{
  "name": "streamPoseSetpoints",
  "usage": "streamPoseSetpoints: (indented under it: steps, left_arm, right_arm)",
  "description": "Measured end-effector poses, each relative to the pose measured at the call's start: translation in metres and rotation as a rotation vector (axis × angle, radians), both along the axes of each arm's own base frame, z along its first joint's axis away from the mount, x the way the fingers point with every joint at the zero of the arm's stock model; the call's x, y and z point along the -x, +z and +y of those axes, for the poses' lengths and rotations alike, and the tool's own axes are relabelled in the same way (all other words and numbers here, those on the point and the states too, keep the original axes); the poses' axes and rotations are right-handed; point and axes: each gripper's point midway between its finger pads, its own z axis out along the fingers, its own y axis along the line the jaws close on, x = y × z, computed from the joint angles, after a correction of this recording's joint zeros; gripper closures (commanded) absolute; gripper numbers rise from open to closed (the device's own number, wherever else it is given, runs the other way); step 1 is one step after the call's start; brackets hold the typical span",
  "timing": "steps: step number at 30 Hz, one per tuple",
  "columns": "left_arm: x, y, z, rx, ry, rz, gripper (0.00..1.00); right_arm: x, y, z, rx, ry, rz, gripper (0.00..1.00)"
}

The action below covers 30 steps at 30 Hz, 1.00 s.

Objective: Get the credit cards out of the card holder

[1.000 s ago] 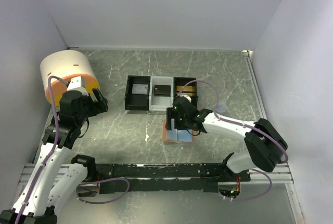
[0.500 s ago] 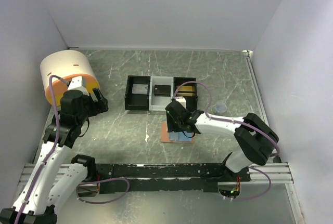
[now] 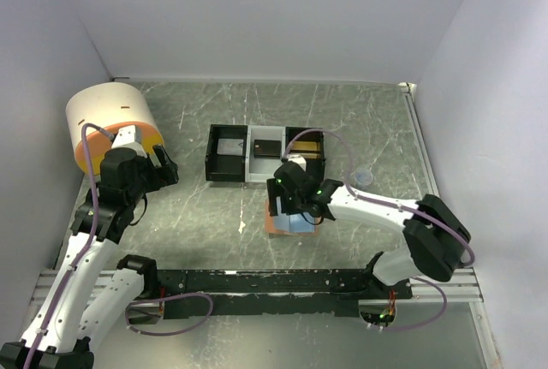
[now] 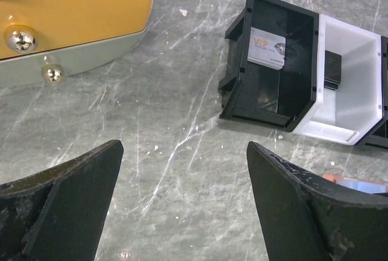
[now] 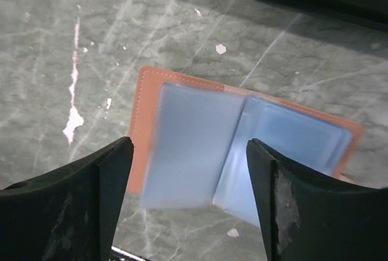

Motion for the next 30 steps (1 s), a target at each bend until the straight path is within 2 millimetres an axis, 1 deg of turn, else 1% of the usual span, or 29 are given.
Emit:
streamPoseSetpoints:
  steps: [2, 4, 6, 8, 10, 15, 24, 26, 30]
  left_arm:
    - [0.0, 0.0, 0.0, 0.0, -0.002, 0.0, 0.05]
    - [0.0, 0.0, -0.001, 0.002, -0.004, 0.001, 0.05]
    - [0.0, 0.0, -0.001, 0.003, -0.008, 0.001, 0.05]
    - [0.0, 0.0, -0.002, 0.004, -0.01, 0.001, 0.05]
    - [0.0, 0.0, -0.002, 0.004, -0.013, 0.002, 0.05]
    - [0.0, -0.001, -0.003, 0.004, -0.017, 0.007, 0.05]
    - [0.0, -0.002, -0.003, 0.003, -0.017, 0.011, 0.05]
    - [0.0, -0.002, -0.003, 0.003, -0.018, 0.011, 0.05]
    - [0.0, -0.002, -0.003, 0.003, -0.018, 0.011, 0.05]
  right_arm:
    - [-0.003, 0.015, -0.003, -0.002, -0.015, -0.032, 0.22]
    - [-0.009, 0.031, -0.011, 0.004, -0.053, -0.078, 0.21]
    - [-0.012, 0.036, -0.02, 0.022, -0.094, -0.102, 0.21]
    - [-0.012, 0.032, -0.031, 0.064, -0.136, -0.101, 0.2]
    - [-0.009, 0.021, -0.041, 0.112, -0.164, -0.08, 0.2]
    - [0.001, -0.004, -0.054, 0.186, -0.181, -0.025, 0.2]
    - [0.004, -0.021, -0.058, 0.228, -0.195, 0.013, 0.2]
    - [0.005, -0.026, -0.059, 0.234, -0.198, 0.02, 0.23]
    - [0.004, -0.03, -0.058, 0.237, -0.198, 0.021, 0.24]
